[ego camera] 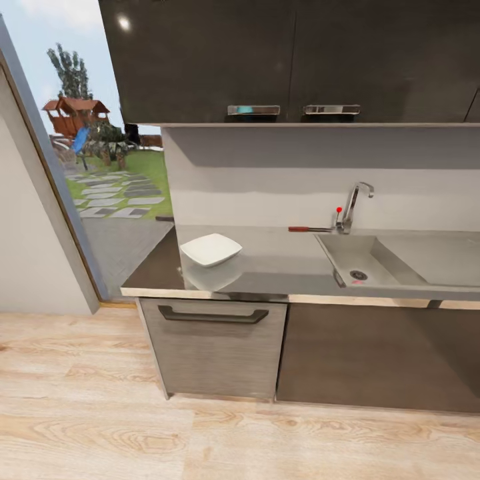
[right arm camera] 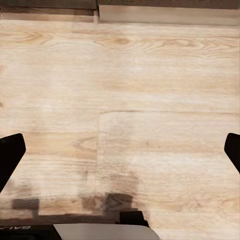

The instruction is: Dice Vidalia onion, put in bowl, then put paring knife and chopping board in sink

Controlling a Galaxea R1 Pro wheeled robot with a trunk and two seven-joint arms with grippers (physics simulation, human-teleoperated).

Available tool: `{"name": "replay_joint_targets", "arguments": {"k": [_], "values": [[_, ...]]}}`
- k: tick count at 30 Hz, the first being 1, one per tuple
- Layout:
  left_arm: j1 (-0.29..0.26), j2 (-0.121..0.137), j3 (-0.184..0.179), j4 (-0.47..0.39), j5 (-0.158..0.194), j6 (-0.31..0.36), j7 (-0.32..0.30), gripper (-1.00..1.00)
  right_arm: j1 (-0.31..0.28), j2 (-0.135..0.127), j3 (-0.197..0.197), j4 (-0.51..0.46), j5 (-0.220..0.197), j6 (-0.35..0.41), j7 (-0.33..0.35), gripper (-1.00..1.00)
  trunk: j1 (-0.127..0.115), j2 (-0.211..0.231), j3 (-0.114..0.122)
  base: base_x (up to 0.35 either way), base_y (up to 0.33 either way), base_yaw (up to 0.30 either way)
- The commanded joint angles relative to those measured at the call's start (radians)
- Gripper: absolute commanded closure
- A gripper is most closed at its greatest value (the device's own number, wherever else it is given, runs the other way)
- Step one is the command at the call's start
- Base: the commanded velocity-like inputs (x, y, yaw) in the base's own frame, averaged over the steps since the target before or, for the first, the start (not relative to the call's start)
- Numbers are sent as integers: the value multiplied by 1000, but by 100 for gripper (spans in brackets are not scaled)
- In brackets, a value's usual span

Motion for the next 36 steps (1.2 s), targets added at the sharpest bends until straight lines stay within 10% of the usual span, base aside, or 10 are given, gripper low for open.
{"name": "replay_joint_targets", "arguments": {"k": [1,36], "values": [[0,0,2,0,-1,-1,0,-100,0,0,1,-1,0,-1,-5,-100,-4,7,3,0,0,0],[1,0,2,4,0,-1,0,-100,0,2,1,-1,-4,-5,-5,-100,-138,252,126,0,0,-136]]}}
